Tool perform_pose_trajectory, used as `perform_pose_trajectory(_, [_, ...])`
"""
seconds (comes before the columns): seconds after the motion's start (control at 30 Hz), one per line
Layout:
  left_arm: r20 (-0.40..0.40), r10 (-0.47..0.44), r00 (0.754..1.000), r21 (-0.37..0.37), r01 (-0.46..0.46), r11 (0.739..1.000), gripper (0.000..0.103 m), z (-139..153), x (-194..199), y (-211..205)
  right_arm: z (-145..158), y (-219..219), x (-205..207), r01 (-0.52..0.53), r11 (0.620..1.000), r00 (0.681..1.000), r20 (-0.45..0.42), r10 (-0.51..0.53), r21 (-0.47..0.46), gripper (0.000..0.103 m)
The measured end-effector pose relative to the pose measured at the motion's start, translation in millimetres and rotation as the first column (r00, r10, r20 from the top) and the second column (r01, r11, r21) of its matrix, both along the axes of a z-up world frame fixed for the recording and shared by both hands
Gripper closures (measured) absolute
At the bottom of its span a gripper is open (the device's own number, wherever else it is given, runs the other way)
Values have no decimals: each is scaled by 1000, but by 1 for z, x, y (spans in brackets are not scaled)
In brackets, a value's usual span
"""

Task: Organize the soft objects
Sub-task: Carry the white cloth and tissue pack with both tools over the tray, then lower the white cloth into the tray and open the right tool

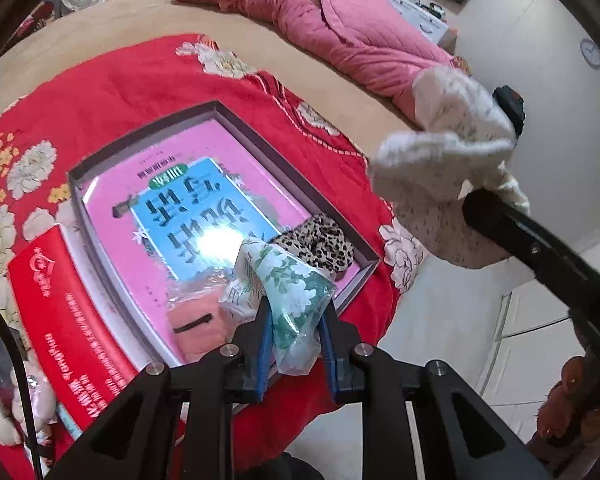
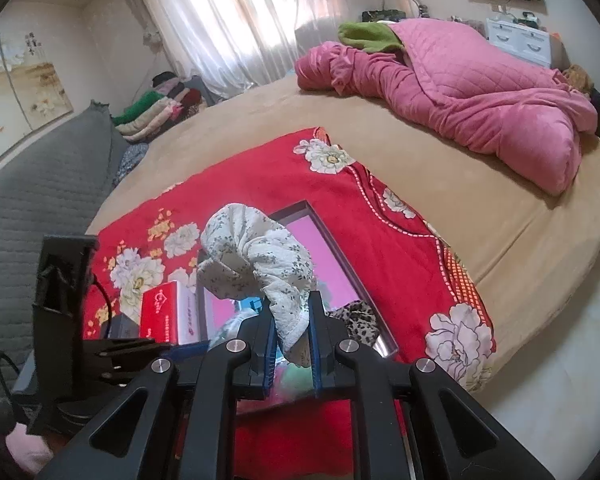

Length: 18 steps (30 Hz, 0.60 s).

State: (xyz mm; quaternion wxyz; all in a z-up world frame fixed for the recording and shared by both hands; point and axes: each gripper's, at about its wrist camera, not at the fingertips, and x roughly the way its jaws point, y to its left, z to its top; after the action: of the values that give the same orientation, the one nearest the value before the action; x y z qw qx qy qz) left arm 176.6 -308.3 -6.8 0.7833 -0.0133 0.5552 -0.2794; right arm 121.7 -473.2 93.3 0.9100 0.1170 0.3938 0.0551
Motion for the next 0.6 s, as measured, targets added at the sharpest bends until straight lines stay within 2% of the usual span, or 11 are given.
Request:
perform_pose_trajectory(0.47, [-53,-31,998,50,34,998,81,-34,5,-11,-27,-5,23,18,1000,998,-61,-19,-16,89])
perform_pose_trajectory(0.6, [-73,-35,997,54,39,998,81,-41,6,-10,-35,-3,29,21,999,997,-69,-24,-50,89])
